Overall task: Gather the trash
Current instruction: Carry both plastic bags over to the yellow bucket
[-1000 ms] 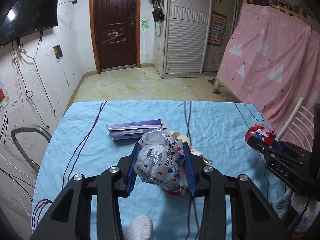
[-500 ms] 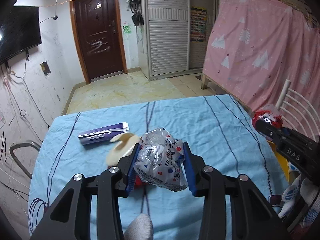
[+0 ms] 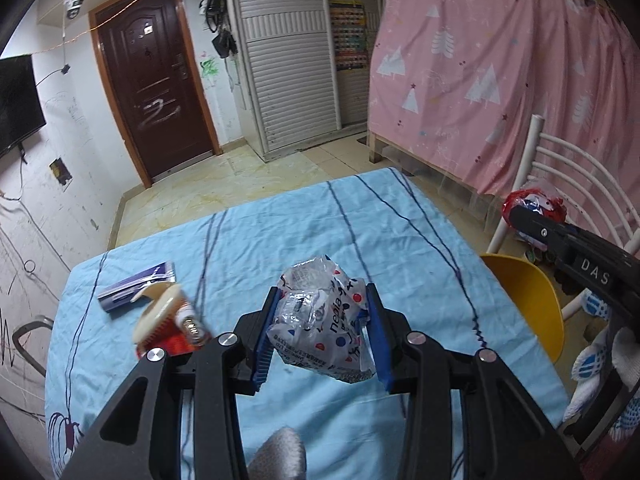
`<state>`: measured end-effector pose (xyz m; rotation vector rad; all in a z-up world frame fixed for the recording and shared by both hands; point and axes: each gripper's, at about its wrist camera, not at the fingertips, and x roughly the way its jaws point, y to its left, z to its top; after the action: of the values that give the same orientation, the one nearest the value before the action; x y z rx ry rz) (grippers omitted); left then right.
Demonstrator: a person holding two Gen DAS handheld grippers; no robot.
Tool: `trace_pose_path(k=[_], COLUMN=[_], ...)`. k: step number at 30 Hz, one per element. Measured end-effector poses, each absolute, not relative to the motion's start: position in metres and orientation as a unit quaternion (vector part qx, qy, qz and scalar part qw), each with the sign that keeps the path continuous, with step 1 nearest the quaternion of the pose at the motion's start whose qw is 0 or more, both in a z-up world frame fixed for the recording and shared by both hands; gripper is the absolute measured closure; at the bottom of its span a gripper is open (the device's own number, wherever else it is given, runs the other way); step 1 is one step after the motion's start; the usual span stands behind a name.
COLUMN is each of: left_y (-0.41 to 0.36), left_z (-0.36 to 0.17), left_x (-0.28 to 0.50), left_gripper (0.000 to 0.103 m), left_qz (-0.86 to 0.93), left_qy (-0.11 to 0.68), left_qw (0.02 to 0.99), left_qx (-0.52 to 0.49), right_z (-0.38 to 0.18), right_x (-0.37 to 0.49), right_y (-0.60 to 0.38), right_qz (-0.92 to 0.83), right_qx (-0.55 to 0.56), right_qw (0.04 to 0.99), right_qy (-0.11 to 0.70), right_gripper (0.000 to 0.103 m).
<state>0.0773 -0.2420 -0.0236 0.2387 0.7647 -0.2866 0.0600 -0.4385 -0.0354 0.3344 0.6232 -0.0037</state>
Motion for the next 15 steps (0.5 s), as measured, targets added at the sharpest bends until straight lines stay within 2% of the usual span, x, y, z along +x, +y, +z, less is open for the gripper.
trace_pose_path(k=[15], left_y=[-0.346], left_z=[-0.041], left_x=[0.054], left_gripper=[0.071], left_qz=[-0.206], left_qy=[0.370], left_qw=[0.887], left_qx=[0.187], right_z=[-0.064], right_x=[0.040], right_y=[-0.513], right_qz=[-0.047], right_qx=[0.213], right_qw=[0.927], right_qy=[0.304], right_gripper=[0.070])
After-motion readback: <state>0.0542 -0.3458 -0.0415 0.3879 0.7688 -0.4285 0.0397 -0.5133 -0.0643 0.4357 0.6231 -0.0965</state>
